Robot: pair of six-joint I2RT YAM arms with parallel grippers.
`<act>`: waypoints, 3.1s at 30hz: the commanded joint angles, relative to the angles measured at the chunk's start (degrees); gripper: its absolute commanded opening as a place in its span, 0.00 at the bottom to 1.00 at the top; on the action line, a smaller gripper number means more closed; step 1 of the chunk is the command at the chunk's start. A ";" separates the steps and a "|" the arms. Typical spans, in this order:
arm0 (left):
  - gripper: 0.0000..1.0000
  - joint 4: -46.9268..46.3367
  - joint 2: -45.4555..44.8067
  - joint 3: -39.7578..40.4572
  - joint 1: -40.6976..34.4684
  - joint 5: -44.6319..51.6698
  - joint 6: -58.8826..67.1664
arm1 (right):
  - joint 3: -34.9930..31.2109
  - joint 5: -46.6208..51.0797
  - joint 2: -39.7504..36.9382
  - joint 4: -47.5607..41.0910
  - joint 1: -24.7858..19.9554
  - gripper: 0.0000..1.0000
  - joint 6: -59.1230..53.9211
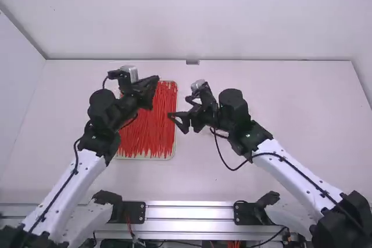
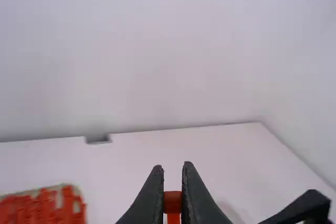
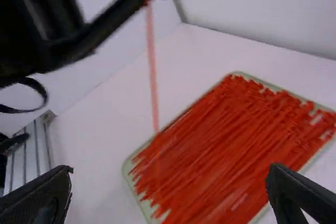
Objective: Fasten the cable tie
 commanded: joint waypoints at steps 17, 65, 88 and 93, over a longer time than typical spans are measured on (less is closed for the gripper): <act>0.02 11.45 3.04 0.92 -4.31 12.28 -6.27 | 1.92 11.10 -0.94 2.82 4.46 0.87 -0.37; 0.99 17.05 9.11 14.51 6.34 50.42 5.35 | 1.92 -37.18 1.36 32.09 -20.41 0.00 10.80; 0.63 17.66 27.17 32.15 -1.01 65.61 0.17 | 1.95 -37.16 9.53 50.69 -17.18 0.00 21.62; 0.48 16.41 27.17 32.17 -1.42 62.51 -0.20 | 1.95 -36.70 9.53 50.71 -16.65 0.00 21.57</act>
